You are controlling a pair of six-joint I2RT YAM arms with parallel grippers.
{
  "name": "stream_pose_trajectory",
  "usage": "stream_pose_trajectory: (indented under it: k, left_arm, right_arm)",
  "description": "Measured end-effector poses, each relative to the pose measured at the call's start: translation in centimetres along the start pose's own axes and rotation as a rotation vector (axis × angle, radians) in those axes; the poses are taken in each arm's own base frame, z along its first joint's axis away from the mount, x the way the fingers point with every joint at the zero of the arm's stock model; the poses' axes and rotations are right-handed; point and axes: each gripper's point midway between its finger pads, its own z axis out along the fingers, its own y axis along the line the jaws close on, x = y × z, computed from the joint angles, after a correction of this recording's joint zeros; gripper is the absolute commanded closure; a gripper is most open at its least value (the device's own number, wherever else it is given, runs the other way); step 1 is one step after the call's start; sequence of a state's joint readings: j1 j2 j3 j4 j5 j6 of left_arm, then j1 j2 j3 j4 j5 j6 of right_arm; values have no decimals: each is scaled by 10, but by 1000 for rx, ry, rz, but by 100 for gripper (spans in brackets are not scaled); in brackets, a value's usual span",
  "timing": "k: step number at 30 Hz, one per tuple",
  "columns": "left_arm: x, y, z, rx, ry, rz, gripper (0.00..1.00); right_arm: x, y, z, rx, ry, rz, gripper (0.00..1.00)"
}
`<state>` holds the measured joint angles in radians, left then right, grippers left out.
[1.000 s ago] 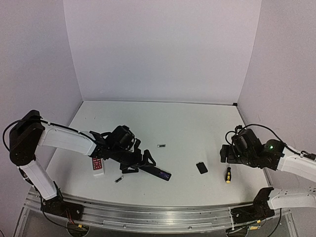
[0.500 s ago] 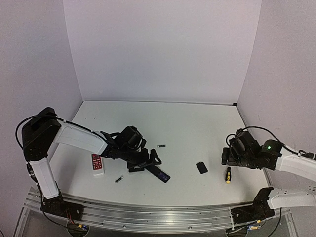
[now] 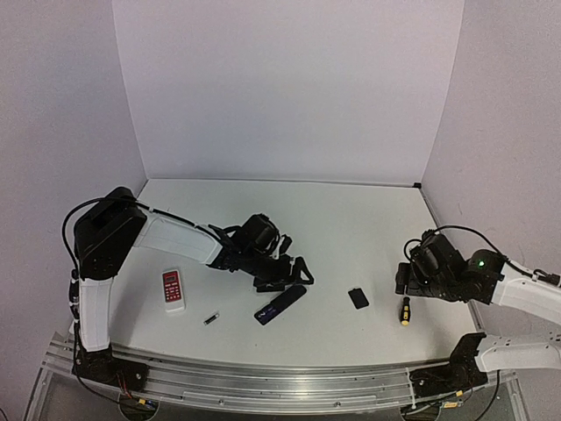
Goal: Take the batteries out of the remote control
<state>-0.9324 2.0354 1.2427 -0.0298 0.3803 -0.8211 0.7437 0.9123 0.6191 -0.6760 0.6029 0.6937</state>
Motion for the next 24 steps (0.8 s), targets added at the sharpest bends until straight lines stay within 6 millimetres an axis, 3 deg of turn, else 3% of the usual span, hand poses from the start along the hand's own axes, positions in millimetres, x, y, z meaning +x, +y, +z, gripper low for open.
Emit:
stream_pose_trajectory:
  k: [11,17,24]
  left_arm:
    - [30,-37,21,144,152,177,0]
    - [38,-40,22,145,180,199,0]
    - [30,-37,20,86,164,185,0]
  right_arm:
    - [-1,-1,-3,-6,-7,9,7]
    - [3,-4,-2,4,6,8,7]
    - [12,-8,-1,24,50,6,7]
